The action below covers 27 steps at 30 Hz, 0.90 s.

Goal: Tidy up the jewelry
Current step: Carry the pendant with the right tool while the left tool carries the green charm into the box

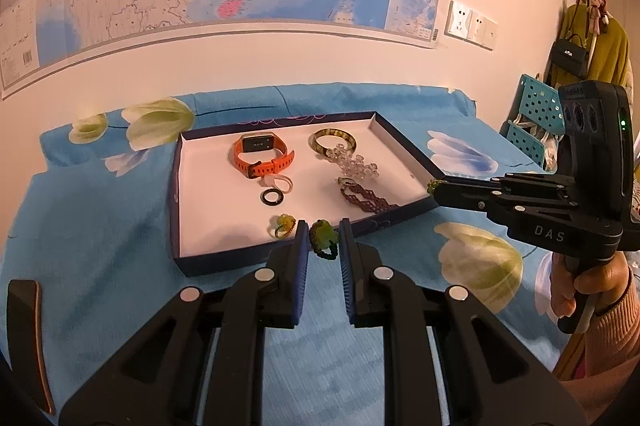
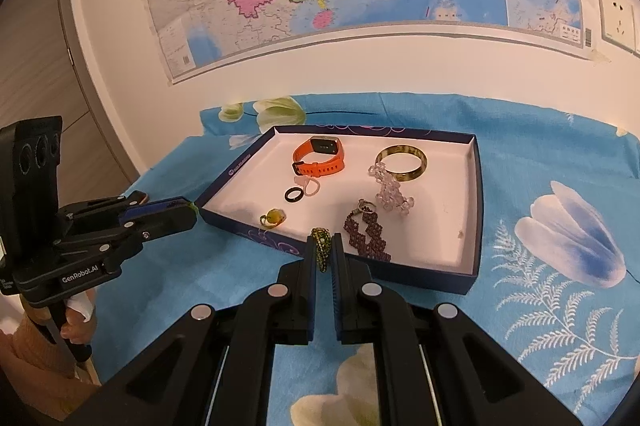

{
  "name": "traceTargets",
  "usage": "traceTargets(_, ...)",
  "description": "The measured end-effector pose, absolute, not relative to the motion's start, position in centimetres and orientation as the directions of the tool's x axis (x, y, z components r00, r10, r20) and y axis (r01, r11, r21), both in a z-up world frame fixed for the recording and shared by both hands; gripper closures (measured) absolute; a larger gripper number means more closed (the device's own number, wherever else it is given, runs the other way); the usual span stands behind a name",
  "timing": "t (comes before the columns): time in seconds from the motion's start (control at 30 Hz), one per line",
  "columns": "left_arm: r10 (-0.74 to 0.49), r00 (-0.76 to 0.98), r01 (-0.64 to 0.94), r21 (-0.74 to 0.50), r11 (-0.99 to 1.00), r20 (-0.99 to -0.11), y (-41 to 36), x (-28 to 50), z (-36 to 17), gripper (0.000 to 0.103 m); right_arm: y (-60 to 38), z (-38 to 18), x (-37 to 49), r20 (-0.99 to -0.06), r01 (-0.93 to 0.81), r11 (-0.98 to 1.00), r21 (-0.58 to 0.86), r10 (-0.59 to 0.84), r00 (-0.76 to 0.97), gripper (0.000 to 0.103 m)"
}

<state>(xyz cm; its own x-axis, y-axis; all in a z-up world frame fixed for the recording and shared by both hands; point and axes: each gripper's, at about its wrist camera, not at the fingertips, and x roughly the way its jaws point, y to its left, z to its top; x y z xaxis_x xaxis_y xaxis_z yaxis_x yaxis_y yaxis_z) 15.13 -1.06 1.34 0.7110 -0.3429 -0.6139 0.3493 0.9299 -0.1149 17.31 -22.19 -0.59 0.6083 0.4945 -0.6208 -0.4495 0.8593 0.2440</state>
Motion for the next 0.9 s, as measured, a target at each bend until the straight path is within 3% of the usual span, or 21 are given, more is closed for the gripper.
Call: traceTargets(0.9, -0.318, 0.717, 0.330, -0.100, 0.939, -0.620, -1.5, 18.0, 1.2, 0.087, -21.4, -0.1, 19.9, -0.626, -0.451, 0.864, 0.223, 0.482, 0.614, 0.097)
